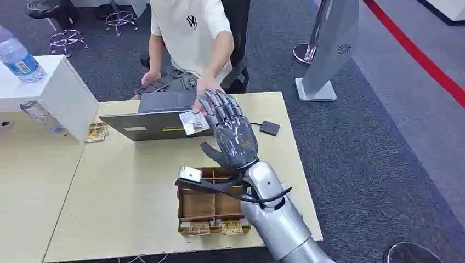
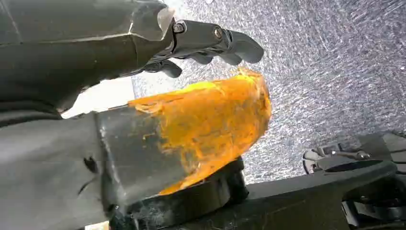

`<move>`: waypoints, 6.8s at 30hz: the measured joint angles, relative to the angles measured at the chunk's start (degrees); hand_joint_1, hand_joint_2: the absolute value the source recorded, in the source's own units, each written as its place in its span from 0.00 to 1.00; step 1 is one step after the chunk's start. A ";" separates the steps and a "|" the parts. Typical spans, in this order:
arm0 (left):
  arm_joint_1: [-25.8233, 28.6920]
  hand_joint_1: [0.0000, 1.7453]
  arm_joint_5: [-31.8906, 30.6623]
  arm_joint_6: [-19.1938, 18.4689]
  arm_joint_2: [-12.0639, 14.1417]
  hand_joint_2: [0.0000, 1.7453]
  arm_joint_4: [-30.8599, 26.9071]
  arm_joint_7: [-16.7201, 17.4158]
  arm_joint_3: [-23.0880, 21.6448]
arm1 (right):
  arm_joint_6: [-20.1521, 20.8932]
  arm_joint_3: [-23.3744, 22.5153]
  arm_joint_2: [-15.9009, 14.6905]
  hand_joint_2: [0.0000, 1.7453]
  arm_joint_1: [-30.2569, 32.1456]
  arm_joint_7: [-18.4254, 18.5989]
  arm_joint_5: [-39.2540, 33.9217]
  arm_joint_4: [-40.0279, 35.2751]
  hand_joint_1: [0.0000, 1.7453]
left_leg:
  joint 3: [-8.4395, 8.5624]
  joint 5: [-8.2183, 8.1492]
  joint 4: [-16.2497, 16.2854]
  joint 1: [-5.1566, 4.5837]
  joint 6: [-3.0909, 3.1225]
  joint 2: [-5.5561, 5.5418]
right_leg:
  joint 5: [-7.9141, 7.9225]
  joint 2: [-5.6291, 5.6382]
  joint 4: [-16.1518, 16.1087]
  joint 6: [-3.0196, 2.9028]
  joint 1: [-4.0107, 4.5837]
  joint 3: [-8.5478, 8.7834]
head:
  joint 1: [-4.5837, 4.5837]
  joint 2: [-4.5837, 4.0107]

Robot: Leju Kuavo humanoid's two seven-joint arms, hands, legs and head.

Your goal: Pass the card to the sensor for recognition and then transmit it.

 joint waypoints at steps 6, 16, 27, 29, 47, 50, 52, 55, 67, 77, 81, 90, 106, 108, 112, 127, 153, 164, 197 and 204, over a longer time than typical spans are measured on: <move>-0.02 0.00 -0.39 -0.35 0.00 0.00 -0.02 -0.02 -0.11 | -0.02 -1.57 0.92 1.00 0.10 0.00 1.31 0.37 1.00 | 0.00 0.00 0.00 0.00 0.00 0.00 | 0.00 0.00 0.00 0.00 0.00 -0.01 | 0.02 0.00; -0.02 0.00 -0.44 -0.41 0.00 0.00 -0.02 -0.17 -0.22 | -0.15 -3.67 1.33 1.00 1.15 -0.87 1.66 0.28 1.00 | 0.00 0.00 0.00 0.00 0.00 0.00 | 0.00 0.00 0.00 0.00 0.00 0.00 | 0.02 0.00; 0.05 0.00 0.35 -0.31 0.00 0.00 -0.02 -1.02 -0.76 | 5.40 -4.59 2.03 1.00 3.04 -7.01 -25.12 1.36 1.00 | 0.00 0.00 0.00 0.00 0.00 0.00 | 0.00 0.00 0.00 0.00 0.00 -0.01 | 0.00 0.00; 0.16 0.00 0.68 -0.11 0.00 0.00 -0.02 -1.40 -0.76 | 10.41 -3.95 2.03 1.00 4.32 -8.15 -35.30 0.43 1.00 | -0.01 0.00 0.00 0.00 0.00 0.01 | 0.00 0.01 0.00 0.00 0.00 -0.02 | 0.00 0.00; 0.95 0.00 5.50 2.95 0.15 0.00 -0.02 -2.88 -0.66 | 37.11 -3.88 -2.34 1.00 15.72 -8.98 -72.59 -9.33 1.00 | -0.02 -0.04 0.00 -0.02 0.02 -0.01 | -0.04 -0.01 -0.05 0.04 -0.01 -0.03 | 0.00 0.00; 1.44 0.00 6.41 3.41 0.22 0.00 -0.02 -3.50 -0.41 | 37.97 -5.79 -4.77 1.00 18.86 -8.98 -73.20 -11.06 1.00 | -0.04 -0.06 0.00 -0.03 0.05 -0.02 | -0.04 -0.03 -0.07 0.05 -0.02 -0.02 | 0.02 0.00; 1.71 0.00 6.97 3.74 0.24 0.00 -0.02 -3.74 -0.02 | 38.32 -7.35 -6.20 1.00 20.58 -8.72 -73.51 -11.98 1.00 | -0.04 -0.08 0.00 -0.03 0.07 -0.01 | -0.04 -0.01 -0.07 0.06 -0.02 -0.02 | 0.00 0.00; 1.92 0.00 7.71 3.87 0.31 0.00 -0.02 -4.13 0.37 | 38.95 -10.02 -8.04 1.00 22.65 -8.37 -73.90 -13.50 1.00 | -0.04 -0.09 0.01 -0.04 0.08 -0.02 | -0.04 -0.04 -0.08 0.06 -0.02 -0.02 | 0.00 0.00; 2.52 0.00 8.59 4.00 0.48 0.00 -0.02 -4.55 1.62 | 42.60 -23.86 -12.65 1.00 26.40 -6.89 -76.60 -17.53 1.00 | -0.04 -0.08 0.01 -0.04 0.08 0.00 | -0.03 -0.04 -0.08 0.06 -0.02 -0.01 | 0.00 0.00; 3.54 0.00 8.79 1.42 2.21 0.00 -0.02 -7.21 1.84 | 33.64 -28.89 -13.44 1.00 24.35 -6.71 -58.94 -10.34 1.00 | -0.03 -0.08 0.01 -0.02 0.08 -0.01 | -0.02 -0.03 -0.08 0.08 -0.01 0.00 | 0.02 0.00; 3.57 0.00 8.83 1.44 2.38 0.00 -0.02 -7.23 1.86 | 32.68 -28.89 -13.44 1.00 23.86 -6.69 -56.33 -7.93 1.00 | -0.04 -0.08 0.00 -0.02 0.08 -0.01 | -0.02 -0.03 -0.08 0.08 -0.01 0.00 | 0.00 0.00; 3.64 0.00 8.83 1.40 2.64 0.00 -0.02 -7.23 1.99 | 34.62 -29.09 -13.68 1.00 22.32 -6.51 -57.64 -4.85 1.00 | -0.04 -0.08 0.02 -0.04 0.09 0.00 | -0.01 -0.03 -0.08 0.09 -0.02 0.00 | 0.02 0.00; 3.66 0.00 9.29 0.63 3.12 0.00 -0.02 -7.39 2.80 | 49.83 -30.77 -17.94 1.00 20.82 -8.48 -64.72 -2.82 1.00 | -0.04 -0.08 0.03 -0.04 0.09 0.00 | -0.01 -0.03 -0.08 0.09 -0.02 0.00 | 0.00 0.00; 3.69 0.00 9.42 0.55 3.19 0.00 -0.02 -7.39 2.82 | 50.12 -30.75 -18.84 1.00 20.76 -8.31 -63.85 -2.82 1.00 | -0.04 -0.08 0.03 -0.04 0.09 -0.01 | -0.01 -0.04 -0.08 0.10 -0.03 0.01 | 0.00 0.00; 3.72 0.00 9.55 0.42 3.34 0.00 0.00 -7.50 2.86 | 50.42 -30.62 -20.55 1.00 20.72 -8.04 -60.70 -2.82 1.00 | -0.04 -0.08 0.03 -0.04 0.09 -0.01 | -0.01 -0.04 -0.08 0.10 -0.02 0.01 | 0.00 0.00; 3.90 0.00 9.86 0.11 3.61 0.00 -0.02 -7.56 3.69 | 50.60 -26.23 -25.00 1.00 18.71 -7.54 -52.70 -0.79 1.00 | -0.04 -0.08 0.03 -0.03 0.09 -0.01 | -0.01 -0.04 -0.08 0.09 -0.02 0.01 | 0.00 0.00; 4.44 0.00 10.82 -0.17 3.82 0.00 -0.02 -7.58 5.59 | 51.32 -18.29 -27.67 1.00 16.27 -6.49 -47.76 0.37 1.00 | -0.03 -0.07 0.03 -0.03 0.09 -0.01 | -0.01 -0.04 -0.08 0.10 -0.02 0.01 | 0.00 0.00; 4.55 0.00 10.80 -0.35 3.98 0.00 -0.02 -7.74 6.10 | 48.52 -15.17 -28.94 1.00 14.99 -4.90 -44.02 2.32 1.00 | 0.00 -0.07 0.03 -0.03 0.10 0.00 | -0.01 -0.03 -0.08 0.10 -0.02 0.03 | 0.00 0.00; 4.64 0.00 10.45 -0.41 3.80 0.00 -0.02 -7.56 7.10 | 39.88 -15.17 -26.27 1.00 14.63 -5.33 -44.90 1.20 1.00 | 0.05 -0.07 0.03 -0.03 0.10 0.00 | -0.01 -0.02 -0.07 0.09 -0.02 0.10 | -0.02 0.00; 4.68 0.00 9.31 -0.20 2.86 0.00 -0.02 -7.54 7.10 | 26.17 -21.32 -19.95 1.00 14.84 -5.96 -44.28 -4.39 1.00 | 0.04 -0.06 0.03 -0.03 0.10 -0.01 | -0.01 -0.04 -0.07 0.09 -0.02 0.09 | 0.02 0.00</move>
